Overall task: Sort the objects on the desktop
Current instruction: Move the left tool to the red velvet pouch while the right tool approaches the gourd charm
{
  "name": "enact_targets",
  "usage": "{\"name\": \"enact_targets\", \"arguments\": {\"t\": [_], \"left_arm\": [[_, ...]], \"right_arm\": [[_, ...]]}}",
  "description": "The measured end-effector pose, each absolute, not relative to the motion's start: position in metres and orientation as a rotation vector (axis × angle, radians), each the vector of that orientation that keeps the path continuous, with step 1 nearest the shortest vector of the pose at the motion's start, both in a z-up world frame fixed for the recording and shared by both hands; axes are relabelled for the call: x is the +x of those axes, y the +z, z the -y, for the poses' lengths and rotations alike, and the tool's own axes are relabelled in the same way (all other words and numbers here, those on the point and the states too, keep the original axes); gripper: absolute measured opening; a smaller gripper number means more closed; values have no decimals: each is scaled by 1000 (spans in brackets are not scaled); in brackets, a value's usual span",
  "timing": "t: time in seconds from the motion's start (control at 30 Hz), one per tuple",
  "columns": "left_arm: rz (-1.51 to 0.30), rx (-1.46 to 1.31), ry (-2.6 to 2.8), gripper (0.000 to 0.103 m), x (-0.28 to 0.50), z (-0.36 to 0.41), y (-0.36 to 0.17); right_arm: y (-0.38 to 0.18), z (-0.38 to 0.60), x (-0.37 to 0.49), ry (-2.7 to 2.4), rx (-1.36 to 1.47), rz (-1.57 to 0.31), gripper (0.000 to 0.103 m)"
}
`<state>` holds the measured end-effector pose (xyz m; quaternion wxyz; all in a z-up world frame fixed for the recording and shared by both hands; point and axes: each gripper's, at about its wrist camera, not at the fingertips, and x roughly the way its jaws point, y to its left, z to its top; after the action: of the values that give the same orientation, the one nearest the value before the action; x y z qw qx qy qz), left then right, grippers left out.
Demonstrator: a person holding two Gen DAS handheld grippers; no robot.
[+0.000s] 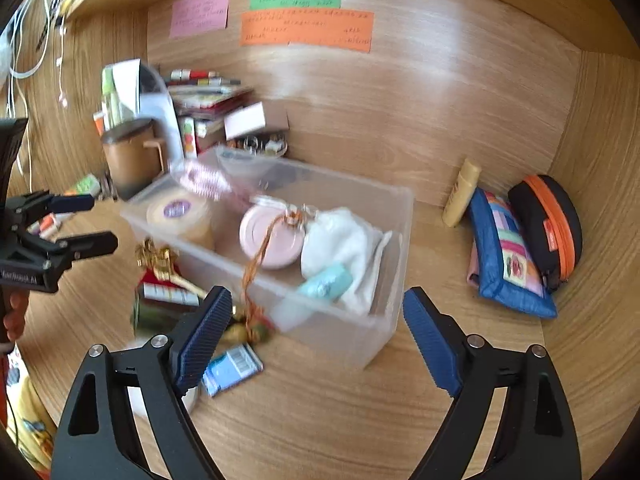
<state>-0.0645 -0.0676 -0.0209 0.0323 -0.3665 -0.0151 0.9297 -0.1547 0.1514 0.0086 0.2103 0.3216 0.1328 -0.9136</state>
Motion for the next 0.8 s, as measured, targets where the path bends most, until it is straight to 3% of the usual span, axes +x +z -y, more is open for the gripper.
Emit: {"name": "enact_targets", "arguments": {"t": [0.57, 0.8], "left_arm": [[0, -1277, 2726, 98, -72, 52, -59], [67, -1312, 2630, 98, -90, 40, -62]], "right_arm": [[-48, -149, -141, -2395, 1100, -492, 86], [-55, -150, -141, -2358, 1118, -480, 86]]}}
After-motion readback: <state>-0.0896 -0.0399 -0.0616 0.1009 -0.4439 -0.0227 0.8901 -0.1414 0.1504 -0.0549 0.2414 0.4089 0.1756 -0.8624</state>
